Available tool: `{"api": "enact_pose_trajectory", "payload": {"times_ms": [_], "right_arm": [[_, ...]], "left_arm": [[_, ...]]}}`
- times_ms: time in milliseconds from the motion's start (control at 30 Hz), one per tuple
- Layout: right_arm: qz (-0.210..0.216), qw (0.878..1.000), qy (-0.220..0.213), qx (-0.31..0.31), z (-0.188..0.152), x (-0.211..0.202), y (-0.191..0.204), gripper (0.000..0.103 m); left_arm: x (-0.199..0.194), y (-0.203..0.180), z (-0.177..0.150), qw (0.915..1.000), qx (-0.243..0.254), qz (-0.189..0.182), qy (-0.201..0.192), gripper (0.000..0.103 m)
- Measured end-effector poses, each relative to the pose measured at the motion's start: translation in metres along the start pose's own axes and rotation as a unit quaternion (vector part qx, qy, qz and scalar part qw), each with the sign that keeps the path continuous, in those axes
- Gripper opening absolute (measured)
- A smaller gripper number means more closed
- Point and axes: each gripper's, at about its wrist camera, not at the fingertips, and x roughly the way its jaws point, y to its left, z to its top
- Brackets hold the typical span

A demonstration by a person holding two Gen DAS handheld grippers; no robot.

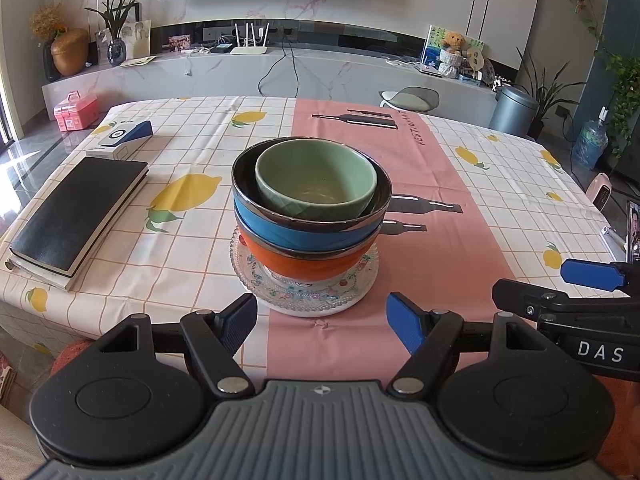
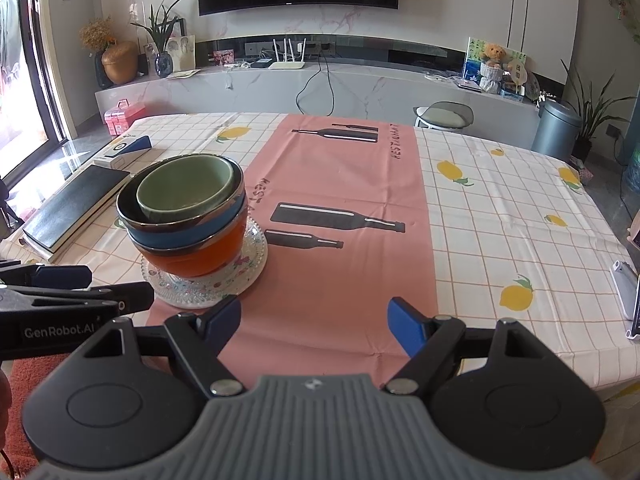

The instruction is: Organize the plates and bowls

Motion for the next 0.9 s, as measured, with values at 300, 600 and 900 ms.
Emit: {"api": "enact_pose_trajectory", "payload": {"times_ms": [300,600,900], "right_arm": [[0.000,1.000,0.000,0.000,0.0000,0.0000,0.0002,0.079],[0.000,1.000,0.000,0.000,0.0001,-0.0003,0.0001,0.079],[-0.001,1.000,0.000,0.001,-0.0015,0.0007,0.0009,0.080]], "left_arm": [[-0.0003,-0.0001,0.0006,1.0000,0.002,0.000,-0.002,0.087],[-0.0005,-0.0007,0.0007,1.0000,0.002,0.001,-0.002,0.087],[-0.0011,0.0016,0.0009,1.0000,0.000,0.006,-0.004,0.087]]}}
